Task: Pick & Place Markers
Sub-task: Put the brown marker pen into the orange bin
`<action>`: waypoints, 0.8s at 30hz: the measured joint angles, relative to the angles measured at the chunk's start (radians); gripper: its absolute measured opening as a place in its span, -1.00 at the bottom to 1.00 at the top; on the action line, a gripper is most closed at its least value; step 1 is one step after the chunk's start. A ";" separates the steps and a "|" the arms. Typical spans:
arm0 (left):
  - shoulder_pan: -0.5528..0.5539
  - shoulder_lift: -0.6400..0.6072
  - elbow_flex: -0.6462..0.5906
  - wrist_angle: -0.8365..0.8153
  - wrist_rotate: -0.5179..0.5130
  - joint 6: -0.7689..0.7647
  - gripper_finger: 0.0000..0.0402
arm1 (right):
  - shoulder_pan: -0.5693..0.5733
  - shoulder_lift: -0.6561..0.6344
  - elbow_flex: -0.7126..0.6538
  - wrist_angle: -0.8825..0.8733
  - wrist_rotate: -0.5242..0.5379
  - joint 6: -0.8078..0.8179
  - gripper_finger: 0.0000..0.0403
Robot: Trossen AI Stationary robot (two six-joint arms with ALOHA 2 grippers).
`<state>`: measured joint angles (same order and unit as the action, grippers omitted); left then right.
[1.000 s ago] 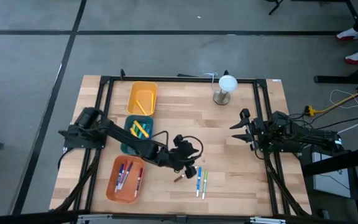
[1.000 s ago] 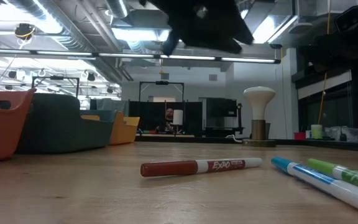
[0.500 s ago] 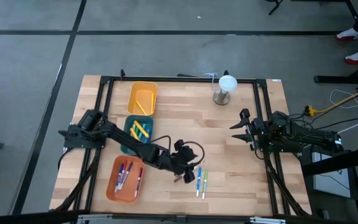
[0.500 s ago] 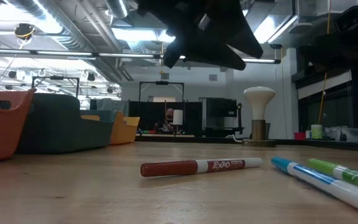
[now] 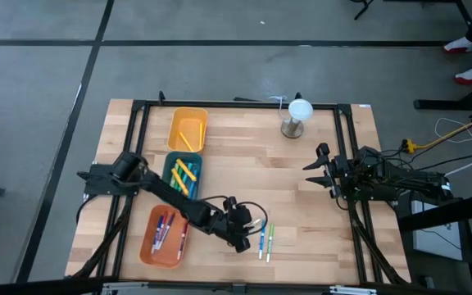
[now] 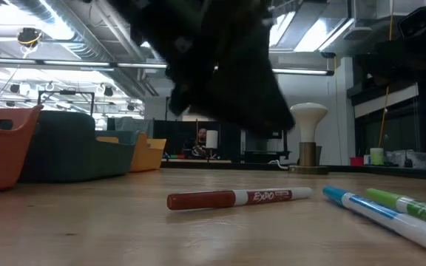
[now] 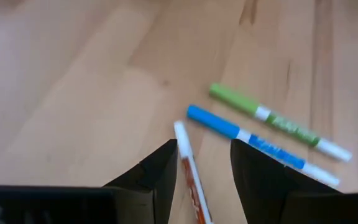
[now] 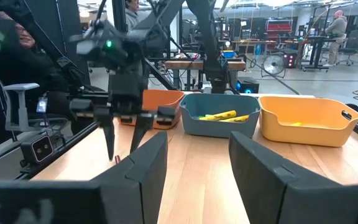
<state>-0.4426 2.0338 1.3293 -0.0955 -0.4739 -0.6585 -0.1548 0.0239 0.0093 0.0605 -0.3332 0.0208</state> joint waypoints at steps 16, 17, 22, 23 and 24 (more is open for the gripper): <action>-0.009 0.095 0.004 -0.097 0.110 -0.136 -0.29 | 0.000 0.000 0.000 0.000 0.000 0.000 -0.16; -0.011 0.096 0.006 -0.104 0.100 -0.143 -0.29 | 0.000 0.000 0.000 0.000 0.000 0.000 -0.16; -0.017 0.111 0.007 -0.137 0.061 -0.163 -0.32 | 0.000 0.000 0.000 0.000 0.000 -0.001 -0.16; -0.016 0.112 0.007 -0.146 0.056 -0.166 -0.35 | 0.000 0.000 0.000 0.000 0.000 0.000 -0.16; -0.015 0.112 0.007 -0.158 0.053 -0.166 -0.39 | 0.000 0.000 0.000 0.000 0.000 0.000 -0.16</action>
<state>-0.4575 2.1456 1.3365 -0.2532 -0.4209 -0.8248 -0.1548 0.0238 0.0093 0.0608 -0.3332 0.0204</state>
